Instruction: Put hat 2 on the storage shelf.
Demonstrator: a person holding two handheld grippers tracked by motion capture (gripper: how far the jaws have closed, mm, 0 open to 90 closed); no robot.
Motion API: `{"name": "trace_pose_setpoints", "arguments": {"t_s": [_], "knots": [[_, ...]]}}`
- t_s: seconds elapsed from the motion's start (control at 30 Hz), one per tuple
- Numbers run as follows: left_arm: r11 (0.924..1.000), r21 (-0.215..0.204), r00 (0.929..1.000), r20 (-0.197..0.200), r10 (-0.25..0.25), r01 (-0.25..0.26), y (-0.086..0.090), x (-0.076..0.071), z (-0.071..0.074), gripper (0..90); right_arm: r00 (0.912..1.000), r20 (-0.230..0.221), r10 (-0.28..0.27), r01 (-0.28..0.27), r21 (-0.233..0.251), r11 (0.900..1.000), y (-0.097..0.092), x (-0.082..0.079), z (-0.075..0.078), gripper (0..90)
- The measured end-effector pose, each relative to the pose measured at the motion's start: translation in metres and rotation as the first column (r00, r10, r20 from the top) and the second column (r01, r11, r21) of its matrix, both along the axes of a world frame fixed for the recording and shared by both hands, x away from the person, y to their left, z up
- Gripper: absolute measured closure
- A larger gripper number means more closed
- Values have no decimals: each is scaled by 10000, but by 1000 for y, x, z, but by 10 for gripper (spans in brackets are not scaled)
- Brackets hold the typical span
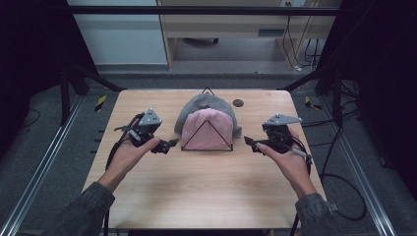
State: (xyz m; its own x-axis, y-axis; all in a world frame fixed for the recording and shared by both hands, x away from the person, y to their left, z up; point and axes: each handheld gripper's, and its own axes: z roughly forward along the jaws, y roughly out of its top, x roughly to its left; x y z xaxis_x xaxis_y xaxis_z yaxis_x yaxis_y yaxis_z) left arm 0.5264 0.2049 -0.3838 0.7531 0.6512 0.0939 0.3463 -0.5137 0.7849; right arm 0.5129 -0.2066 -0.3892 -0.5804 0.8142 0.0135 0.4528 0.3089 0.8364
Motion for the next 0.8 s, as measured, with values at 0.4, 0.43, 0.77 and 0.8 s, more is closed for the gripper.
{"name": "trace_pose_setpoints", "arguments": {"t_s": [0.4, 0.43, 0.77, 0.8], "knots": [[9932, 1160, 9871, -1575, 293, -110, 27, -20, -70, 61, 9820, -1887, -45, -83, -668, 9977, 0, -16, -71, 103], [9928, 1195, 9853, -1680, 297, -95, 27, -20, -75, 60, 9809, -1944, -97, -65, -824, 9966, 1, -15, -77, 104], [9839, 1776, 9701, -2416, 220, 219, 26, -25, -112, 28, 9703, -2406, -246, -173, -1705, 9852, 9, -17, -103, 108], [9839, 1776, 9701, -2416, 220, 219, 26, -25, -112, 5, 9703, -2406, -246, -173, -1705, 9852, 9, -17, -103, 108]]}}
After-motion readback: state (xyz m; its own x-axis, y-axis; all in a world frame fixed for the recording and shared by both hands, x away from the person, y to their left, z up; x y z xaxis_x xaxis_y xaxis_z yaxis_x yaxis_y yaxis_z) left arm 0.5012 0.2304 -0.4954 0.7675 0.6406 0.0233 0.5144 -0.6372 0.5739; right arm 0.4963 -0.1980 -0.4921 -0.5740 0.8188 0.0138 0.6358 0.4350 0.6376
